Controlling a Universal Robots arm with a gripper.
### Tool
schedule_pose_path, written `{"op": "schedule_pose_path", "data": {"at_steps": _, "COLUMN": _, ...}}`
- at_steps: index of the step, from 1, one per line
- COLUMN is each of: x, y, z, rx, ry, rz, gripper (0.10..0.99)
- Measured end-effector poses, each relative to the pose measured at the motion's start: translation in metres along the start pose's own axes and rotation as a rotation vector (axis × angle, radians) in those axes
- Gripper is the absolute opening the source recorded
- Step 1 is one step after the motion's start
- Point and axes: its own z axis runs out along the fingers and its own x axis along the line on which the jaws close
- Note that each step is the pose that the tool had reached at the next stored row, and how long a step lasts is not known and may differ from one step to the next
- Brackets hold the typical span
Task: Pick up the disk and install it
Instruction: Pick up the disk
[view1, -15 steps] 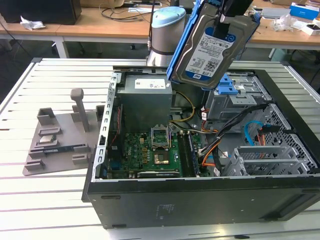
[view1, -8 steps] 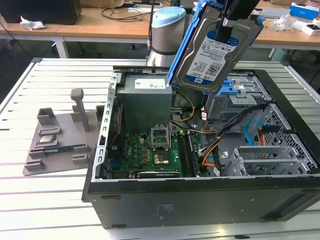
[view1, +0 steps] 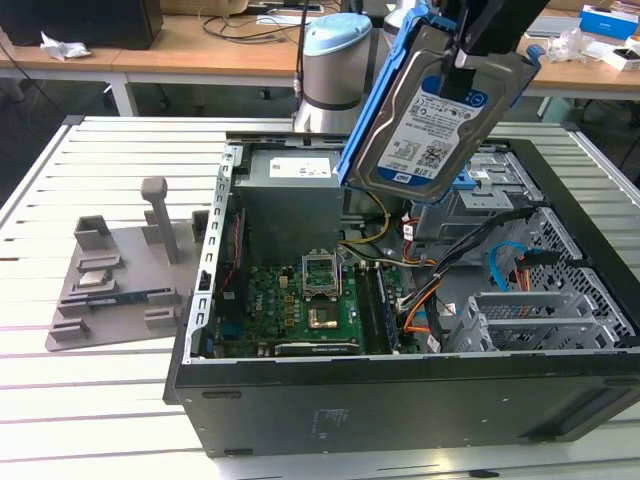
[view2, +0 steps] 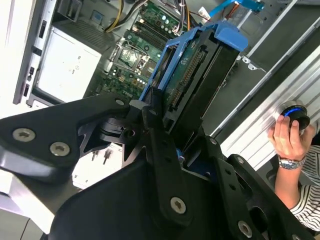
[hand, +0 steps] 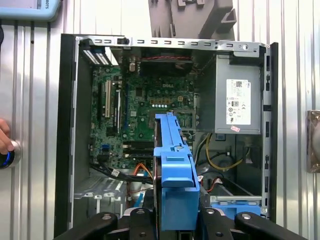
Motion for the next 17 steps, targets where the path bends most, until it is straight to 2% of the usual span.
{"op": "schedule_pose_path", "data": {"at_steps": 1, "x": 0.0021, "y": 0.0, "z": 0.0, "rx": 0.0, "ry": 0.0001, "rz": 0.0, "gripper": 0.365}}
{"op": "schedule_pose_path", "data": {"at_steps": 3, "x": 0.0116, "y": 0.0001, "z": 0.0, "rx": 0.0, "ry": -0.0001, "rz": 0.0, "gripper": 0.365}}
{"op": "schedule_pose_path", "data": {"at_steps": 7, "x": 0.0233, "y": 0.0002, "z": 0.0, "rx": 0.0, "ry": 0.0, "rz": 0.0, "gripper": 0.365}}
{"op": "schedule_pose_path", "data": {"at_steps": 11, "x": 0.0306, "y": 0.0002, "z": -0.0001, "rx": 0.0, "ry": 0.0001, "rz": 0.0, "gripper": 0.365}}
{"op": "schedule_pose_path", "data": {"at_steps": 15, "x": 0.0436, "y": 0.0003, "z": -0.0001, "rx": 0.0, "ry": 0.0, "rz": 0.0, "gripper": 0.365}}
{"op": "schedule_pose_path", "data": {"at_steps": 17, "x": 0.053, "y": 0.0003, "z": -0.0001, "rx": 0.0, "ry": 0.0001, "rz": 0.0, "gripper": 0.365}}
